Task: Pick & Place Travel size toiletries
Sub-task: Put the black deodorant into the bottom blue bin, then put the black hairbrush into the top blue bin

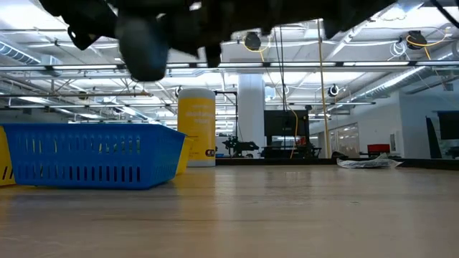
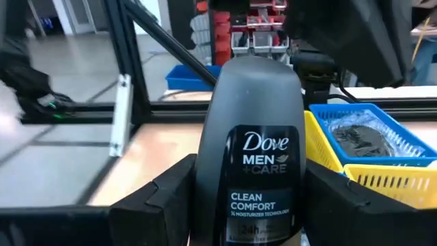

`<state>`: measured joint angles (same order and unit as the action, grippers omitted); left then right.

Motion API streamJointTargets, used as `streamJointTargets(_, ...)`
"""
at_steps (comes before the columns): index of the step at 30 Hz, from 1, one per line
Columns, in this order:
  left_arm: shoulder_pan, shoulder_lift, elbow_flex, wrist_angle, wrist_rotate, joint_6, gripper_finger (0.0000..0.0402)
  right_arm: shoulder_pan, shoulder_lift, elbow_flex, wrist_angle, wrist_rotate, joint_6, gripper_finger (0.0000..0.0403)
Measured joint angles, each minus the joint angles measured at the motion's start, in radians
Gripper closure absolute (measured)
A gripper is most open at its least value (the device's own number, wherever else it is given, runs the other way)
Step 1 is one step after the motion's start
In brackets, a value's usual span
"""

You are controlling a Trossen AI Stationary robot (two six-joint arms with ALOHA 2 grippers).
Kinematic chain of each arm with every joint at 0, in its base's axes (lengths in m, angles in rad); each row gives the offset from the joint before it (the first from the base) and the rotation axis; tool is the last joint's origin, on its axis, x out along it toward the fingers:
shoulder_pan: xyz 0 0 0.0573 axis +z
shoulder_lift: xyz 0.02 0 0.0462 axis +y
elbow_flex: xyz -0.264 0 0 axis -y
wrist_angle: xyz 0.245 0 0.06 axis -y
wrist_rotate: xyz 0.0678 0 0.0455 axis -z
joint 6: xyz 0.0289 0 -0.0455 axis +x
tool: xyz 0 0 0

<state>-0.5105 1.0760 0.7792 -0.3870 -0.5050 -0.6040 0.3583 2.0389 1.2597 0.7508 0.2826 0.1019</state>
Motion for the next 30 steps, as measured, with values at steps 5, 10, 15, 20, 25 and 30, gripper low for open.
streamJointTargets(5,-0.017,0.000,0.000,-0.004,-0.019,0.001,0.0378,-0.040,0.089,0.060,0.000,0.000,-0.032,0.0205)
streamJointTargets(10,-0.014,0.000,0.000,-0.004,-0.031,0.004,0.0378,-0.069,0.125,0.061,-0.035,-0.038,-0.014,0.0204)
streamJointTargets(15,-0.014,0.000,0.000,-0.005,-0.048,0.002,0.0378,-0.078,0.124,0.061,-0.096,-0.077,0.015,0.0200)
streamJointTargets(20,-0.014,0.000,0.000,-0.005,-0.047,0.000,0.0378,-0.078,0.124,0.061,-0.111,-0.077,0.015,0.0177)
streamJointTargets(25,-0.014,0.001,0.000,-0.005,-0.047,0.000,0.0378,-0.078,0.124,0.061,-0.112,-0.077,0.017,0.0162)
streamJointTargets(30,-0.014,0.001,0.000,-0.005,-0.047,-0.002,0.0378,-0.078,0.124,0.061,-0.112,-0.077,0.017,0.0162)
